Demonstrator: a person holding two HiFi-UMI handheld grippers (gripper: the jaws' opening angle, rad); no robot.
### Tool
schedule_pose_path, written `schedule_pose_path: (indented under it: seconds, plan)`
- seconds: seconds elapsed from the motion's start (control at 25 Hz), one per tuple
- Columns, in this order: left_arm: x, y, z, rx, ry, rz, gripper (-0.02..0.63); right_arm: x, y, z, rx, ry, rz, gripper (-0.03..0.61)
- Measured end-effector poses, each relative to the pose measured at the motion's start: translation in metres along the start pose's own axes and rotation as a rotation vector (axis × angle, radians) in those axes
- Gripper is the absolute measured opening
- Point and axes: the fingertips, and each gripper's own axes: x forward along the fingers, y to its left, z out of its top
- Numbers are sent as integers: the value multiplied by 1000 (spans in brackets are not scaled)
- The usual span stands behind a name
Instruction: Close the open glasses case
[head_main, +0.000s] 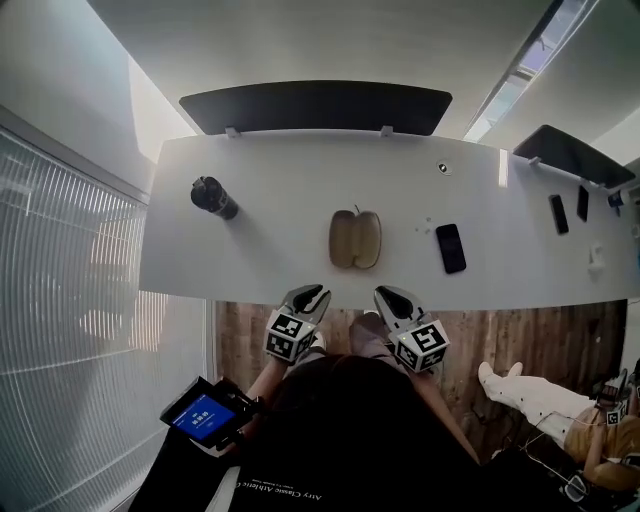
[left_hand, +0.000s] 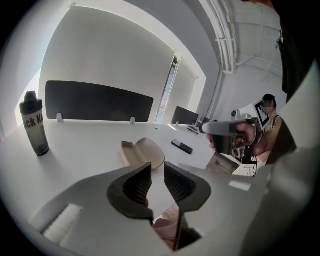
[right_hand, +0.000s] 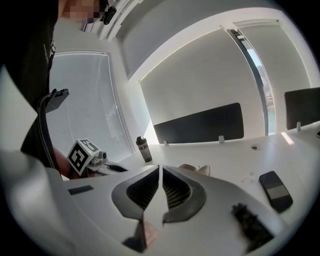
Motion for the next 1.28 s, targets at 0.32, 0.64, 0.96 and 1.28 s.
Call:
schedule_pose_path:
  seconds: [0.32, 0.64, 0.96, 1.28]
  plan:
    - [32, 16, 19, -132, 28, 131, 113, 14, -59, 19, 8, 19, 92, 70]
    - [66, 44, 3, -226, 126, 134, 127, 27, -86, 11, 13, 111, 64, 129]
    - [93, 82, -4, -271, 211, 132, 130, 44, -85, 12, -1, 177, -9, 176]
    - [112, 91, -14, -264, 265, 31, 130, 59, -79, 14, -19, 201, -65, 176]
